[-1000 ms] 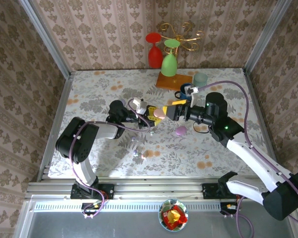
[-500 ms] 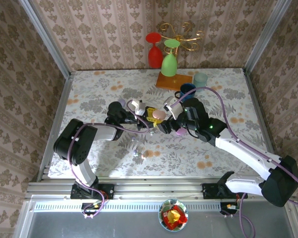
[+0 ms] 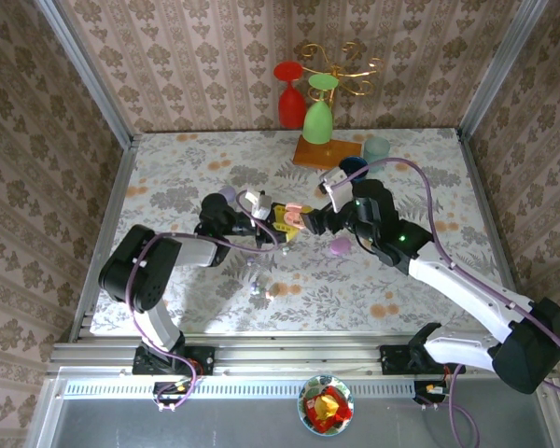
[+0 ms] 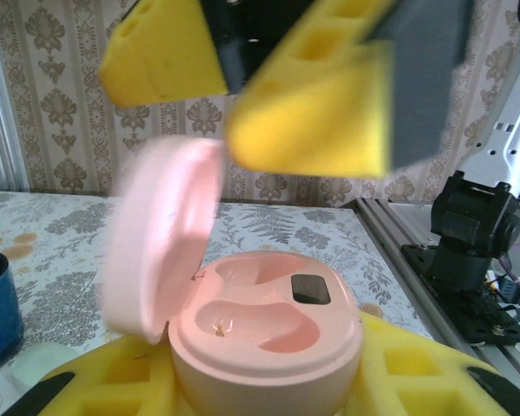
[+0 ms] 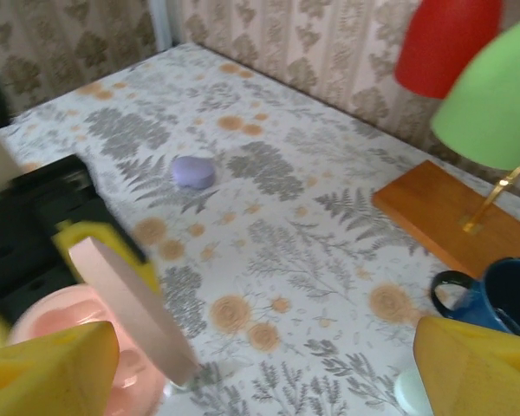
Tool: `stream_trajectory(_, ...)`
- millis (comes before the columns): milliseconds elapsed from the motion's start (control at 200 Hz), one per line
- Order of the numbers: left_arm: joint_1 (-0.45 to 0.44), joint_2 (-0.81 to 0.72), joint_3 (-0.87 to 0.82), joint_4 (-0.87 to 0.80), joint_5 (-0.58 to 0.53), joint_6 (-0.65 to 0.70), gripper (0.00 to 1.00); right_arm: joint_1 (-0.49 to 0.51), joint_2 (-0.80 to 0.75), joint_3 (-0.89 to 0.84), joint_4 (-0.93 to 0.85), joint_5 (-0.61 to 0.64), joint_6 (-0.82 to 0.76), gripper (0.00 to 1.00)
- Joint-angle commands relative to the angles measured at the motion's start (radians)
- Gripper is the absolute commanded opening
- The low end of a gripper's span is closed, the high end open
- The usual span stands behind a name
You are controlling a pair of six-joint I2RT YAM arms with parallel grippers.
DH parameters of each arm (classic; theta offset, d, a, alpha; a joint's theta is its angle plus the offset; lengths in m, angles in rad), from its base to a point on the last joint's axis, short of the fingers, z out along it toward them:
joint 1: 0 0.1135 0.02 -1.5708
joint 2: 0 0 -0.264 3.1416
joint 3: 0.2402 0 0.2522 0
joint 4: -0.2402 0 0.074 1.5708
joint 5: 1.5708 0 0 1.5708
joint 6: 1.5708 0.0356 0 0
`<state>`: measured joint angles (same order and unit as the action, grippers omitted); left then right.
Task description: Insert the wireless bluetooth earbuds into the charging case
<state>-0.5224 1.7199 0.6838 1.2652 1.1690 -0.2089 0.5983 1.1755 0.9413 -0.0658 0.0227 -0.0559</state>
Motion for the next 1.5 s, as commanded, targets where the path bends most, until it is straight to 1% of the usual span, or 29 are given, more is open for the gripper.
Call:
stream_trajectory(0,-0.002,-0.052,-0.007,0.036,0.032,0.02,0.29,-0.028,0.009,0.033,0.024,0.059,0.088,0.88)
stream_trajectory(80,0.003,-0.06,-0.012,0.036,0.018,0.026,0.29,-0.03,0.002,0.029,0.031,0.069,0.108,0.88)
stream_trajectory(230,0.033,-0.057,-0.01,0.036,-0.034,0.037,0.28,-0.034,-0.094,-0.045,0.092,-0.074,0.164,0.88)
stream_trajectory(300,0.052,-0.061,-0.015,0.036,-0.062,0.057,0.27,-0.034,-0.151,-0.09,0.105,-0.088,0.213,0.88)
stream_trajectory(355,0.059,-0.072,-0.02,0.036,-0.093,0.069,0.28,-0.034,-0.191,-0.114,0.078,-0.073,0.269,0.87)
stream_trajectory(365,0.083,-0.073,-0.02,0.035,-0.097,0.069,0.28,-0.034,-0.196,-0.118,0.075,-0.07,0.276,0.87)
stream_trajectory(405,0.107,-0.08,-0.02,0.036,-0.108,0.074,0.29,-0.034,-0.215,-0.13,0.043,-0.058,0.325,0.86)
stream_trajectory(520,0.169,-0.085,-0.012,0.036,-0.127,0.072,0.28,-0.034,-0.206,-0.121,-0.117,-0.065,0.466,0.84)
stream_trajectory(615,0.213,-0.083,-0.002,0.036,-0.139,0.079,0.28,-0.024,-0.153,-0.084,-0.29,-0.074,0.55,0.81)
stream_trajectory(695,0.242,-0.08,0.006,0.036,-0.151,0.085,0.28,-0.006,-0.089,-0.072,-0.373,-0.09,0.608,0.79)
stream_trajectory(750,0.259,-0.077,0.01,0.036,-0.16,0.088,0.28,0.026,-0.055,-0.078,-0.389,-0.084,0.631,0.77)
stream_trajectory(850,0.288,-0.076,0.02,0.036,-0.169,0.075,0.28,0.093,0.012,-0.076,-0.385,-0.027,0.647,0.75)
stream_trajectory(1025,0.331,-0.074,0.03,0.035,-0.177,0.068,0.28,0.25,0.196,0.009,-0.386,0.078,0.677,0.74)
stream_trajectory(1075,0.341,-0.074,0.032,0.035,-0.171,0.064,0.28,0.297,0.265,0.043,-0.393,0.105,0.687,0.7)
stream_trajectory(1145,0.348,-0.07,0.034,0.034,-0.157,0.068,0.28,0.356,0.343,0.092,-0.412,0.146,0.702,0.69)
stream_trajectory(1265,0.36,-0.062,0.035,0.036,-0.144,0.069,0.28,0.448,0.468,0.194,-0.466,0.226,0.725,0.66)
stream_trajectory(1300,0.362,-0.062,0.033,0.036,-0.142,0.072,0.28,0.472,0.501,0.221,-0.51,0.248,0.73,0.64)
stream_trajectory(1370,0.366,-0.065,0.026,0.035,-0.135,0.073,0.28,0.512,0.561,0.275,-0.551,0.283,0.737,0.58)
stream_trajectory(1495,0.371,-0.073,0.016,0.035,-0.127,0.072,0.28,0.557,0.654,0.368,-0.599,0.297,0.729,0.53)
